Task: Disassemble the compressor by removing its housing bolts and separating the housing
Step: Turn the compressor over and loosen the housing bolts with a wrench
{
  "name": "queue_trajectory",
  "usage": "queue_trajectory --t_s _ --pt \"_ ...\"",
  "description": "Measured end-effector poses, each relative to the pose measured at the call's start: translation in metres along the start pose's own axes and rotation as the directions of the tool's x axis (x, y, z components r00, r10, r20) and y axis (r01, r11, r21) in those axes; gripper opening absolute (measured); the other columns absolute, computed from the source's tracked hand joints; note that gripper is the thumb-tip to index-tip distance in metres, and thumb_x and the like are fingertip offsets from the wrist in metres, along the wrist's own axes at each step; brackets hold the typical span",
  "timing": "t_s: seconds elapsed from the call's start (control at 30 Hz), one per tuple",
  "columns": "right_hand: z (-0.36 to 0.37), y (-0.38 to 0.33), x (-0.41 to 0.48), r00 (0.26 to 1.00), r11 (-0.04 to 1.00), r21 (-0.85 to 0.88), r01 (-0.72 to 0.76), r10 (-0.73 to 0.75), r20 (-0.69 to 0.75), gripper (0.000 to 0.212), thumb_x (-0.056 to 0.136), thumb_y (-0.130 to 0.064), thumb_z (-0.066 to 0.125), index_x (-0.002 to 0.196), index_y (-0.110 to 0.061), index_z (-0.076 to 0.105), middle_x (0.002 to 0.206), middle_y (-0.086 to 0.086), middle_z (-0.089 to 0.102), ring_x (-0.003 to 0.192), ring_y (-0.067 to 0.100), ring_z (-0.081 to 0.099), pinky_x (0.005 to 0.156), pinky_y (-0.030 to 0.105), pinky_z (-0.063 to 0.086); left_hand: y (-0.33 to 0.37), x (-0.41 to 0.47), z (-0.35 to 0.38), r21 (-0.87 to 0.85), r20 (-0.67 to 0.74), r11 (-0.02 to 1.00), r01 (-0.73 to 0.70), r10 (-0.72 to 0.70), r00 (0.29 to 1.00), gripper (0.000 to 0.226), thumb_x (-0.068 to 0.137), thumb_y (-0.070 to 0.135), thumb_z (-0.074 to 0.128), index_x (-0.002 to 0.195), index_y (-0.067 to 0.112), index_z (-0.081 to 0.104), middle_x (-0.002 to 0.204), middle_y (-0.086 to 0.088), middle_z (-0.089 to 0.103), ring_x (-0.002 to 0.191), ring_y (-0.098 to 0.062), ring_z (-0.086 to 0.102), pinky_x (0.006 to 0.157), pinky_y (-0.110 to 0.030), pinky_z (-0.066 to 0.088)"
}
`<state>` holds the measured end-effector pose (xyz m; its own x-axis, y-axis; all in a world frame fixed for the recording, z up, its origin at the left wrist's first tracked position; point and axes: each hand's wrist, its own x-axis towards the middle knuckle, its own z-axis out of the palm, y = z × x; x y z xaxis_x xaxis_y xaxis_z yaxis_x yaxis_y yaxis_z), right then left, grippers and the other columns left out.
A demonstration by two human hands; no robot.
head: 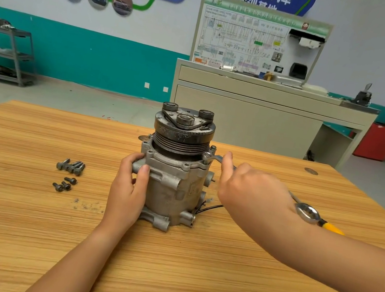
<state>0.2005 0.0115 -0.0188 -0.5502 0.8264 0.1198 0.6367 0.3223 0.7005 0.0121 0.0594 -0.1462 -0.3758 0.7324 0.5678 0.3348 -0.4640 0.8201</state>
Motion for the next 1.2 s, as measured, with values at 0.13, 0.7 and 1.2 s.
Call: queue_trajectory --t_s 0.13,0.7,1.2 --pt "0.019 0.031 0.009 0.994 0.998 -0.055 0.004 -0.009 -0.106 0.063 0.096 -0.007 0.030 0.144 -0.006 -0.011 0.066 0.006 0.028 0.046 0.017 0.028 0.035 0.026 0.018 0.000 0.000 0.000 -0.012 0.005 1.000 0.001 -0.001 1.000 0.023 0.097 0.031 0.043 0.120 0.031 0.043 0.108 0.026 0.049 0.094 0.023 0.047 0.067 0.003 0.035" --pt "0.089 0.031 0.070 0.551 0.739 0.647 0.190 0.465 -0.693 0.021 0.087 0.000 0.054 0.107 0.000 0.061 0.073 0.014 0.066 0.055 0.027 0.060 0.057 0.045 0.054 -0.001 0.002 -0.003 0.010 0.023 1.000 0.002 -0.002 1.000 0.021 0.089 0.044 0.037 0.109 0.046 0.041 0.107 0.027 0.050 0.100 0.020 0.047 0.073 0.001 0.035" --pt "0.007 0.021 -0.001 0.968 0.934 0.257 -0.248 0.247 0.038 0.071 0.091 -0.005 0.038 0.146 -0.023 -0.002 0.063 -0.002 0.031 0.049 0.015 0.028 0.039 0.027 0.021 -0.001 0.002 -0.002 0.014 0.036 1.000 0.026 -0.026 0.999 0.030 0.092 0.044 0.039 0.121 0.036 0.040 0.112 0.027 0.049 0.103 0.020 0.045 0.073 0.001 0.036"
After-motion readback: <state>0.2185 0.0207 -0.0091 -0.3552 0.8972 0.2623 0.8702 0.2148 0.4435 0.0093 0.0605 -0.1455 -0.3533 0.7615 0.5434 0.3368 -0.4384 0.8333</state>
